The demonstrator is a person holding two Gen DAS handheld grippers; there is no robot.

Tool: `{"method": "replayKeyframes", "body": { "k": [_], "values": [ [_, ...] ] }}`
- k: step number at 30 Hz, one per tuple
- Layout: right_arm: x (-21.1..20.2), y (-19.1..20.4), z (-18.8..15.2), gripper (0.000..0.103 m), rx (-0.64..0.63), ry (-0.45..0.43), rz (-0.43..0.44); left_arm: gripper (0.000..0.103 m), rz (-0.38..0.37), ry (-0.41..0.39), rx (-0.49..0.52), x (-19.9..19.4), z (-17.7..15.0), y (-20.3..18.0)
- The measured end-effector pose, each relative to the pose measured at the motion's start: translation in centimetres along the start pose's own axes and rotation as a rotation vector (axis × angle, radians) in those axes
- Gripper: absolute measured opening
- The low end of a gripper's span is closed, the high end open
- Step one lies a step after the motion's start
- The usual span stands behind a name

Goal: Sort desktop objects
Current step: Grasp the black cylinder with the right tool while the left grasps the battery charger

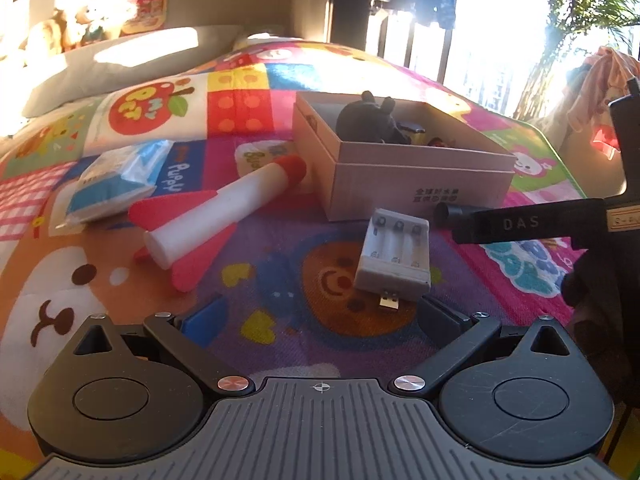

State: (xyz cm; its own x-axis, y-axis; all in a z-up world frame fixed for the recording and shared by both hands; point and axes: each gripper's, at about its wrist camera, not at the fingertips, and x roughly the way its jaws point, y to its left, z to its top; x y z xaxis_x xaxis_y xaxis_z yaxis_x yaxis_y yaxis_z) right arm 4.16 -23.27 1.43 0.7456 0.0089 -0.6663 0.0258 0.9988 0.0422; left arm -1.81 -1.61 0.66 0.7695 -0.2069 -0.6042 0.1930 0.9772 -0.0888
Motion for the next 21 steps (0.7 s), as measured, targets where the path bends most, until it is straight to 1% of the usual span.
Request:
{"method": "replayKeyframes", "body": {
  "k": [4,8,10,12,14,15,17,21],
  "values": [
    [1.9,1.0,0.6,0.103,-0.001,0.018,-0.005,0.103,-0.001,0.005,-0.029,0.1,0.0,0.4],
    [1.9,1.5,0.8,0.103,-0.028,-0.013,0.007,0.103,-0.005,0.015,-0.047,0.3,0.0,0.7],
    [2.1,1.4,0.9,0.103,-0.024,-0.002,0.017,0.103,-0.004,0.010,-0.040,0.2,0.0,0.6],
    [2.2,1.1,1.0,0.103,-0.006,0.005,0.024,0.103,-0.010,0.008,-0.005,0.1,0.0,0.0],
    [2.2,0.7,1.0,0.103,0.013,0.005,0.029,0.103,-0.032,0.006,0.069,0.1,0.2,-1.1],
    [2.1,0.6,1.0,0.103,0.020,0.001,0.028,0.103,-0.048,0.002,0.102,0.1,0.3,-1.7],
    [1.7,0.3,0.7,0.103,0.037,-0.017,0.020,0.103,-0.064,-0.002,0.137,0.5,0.5,-2.7],
    [0.1,-1.0,-0.1,0.103,0.092,-0.073,-0.026,0.103,-0.020,0.018,0.211,2.3,1.3,-4.0]
  ]
}}
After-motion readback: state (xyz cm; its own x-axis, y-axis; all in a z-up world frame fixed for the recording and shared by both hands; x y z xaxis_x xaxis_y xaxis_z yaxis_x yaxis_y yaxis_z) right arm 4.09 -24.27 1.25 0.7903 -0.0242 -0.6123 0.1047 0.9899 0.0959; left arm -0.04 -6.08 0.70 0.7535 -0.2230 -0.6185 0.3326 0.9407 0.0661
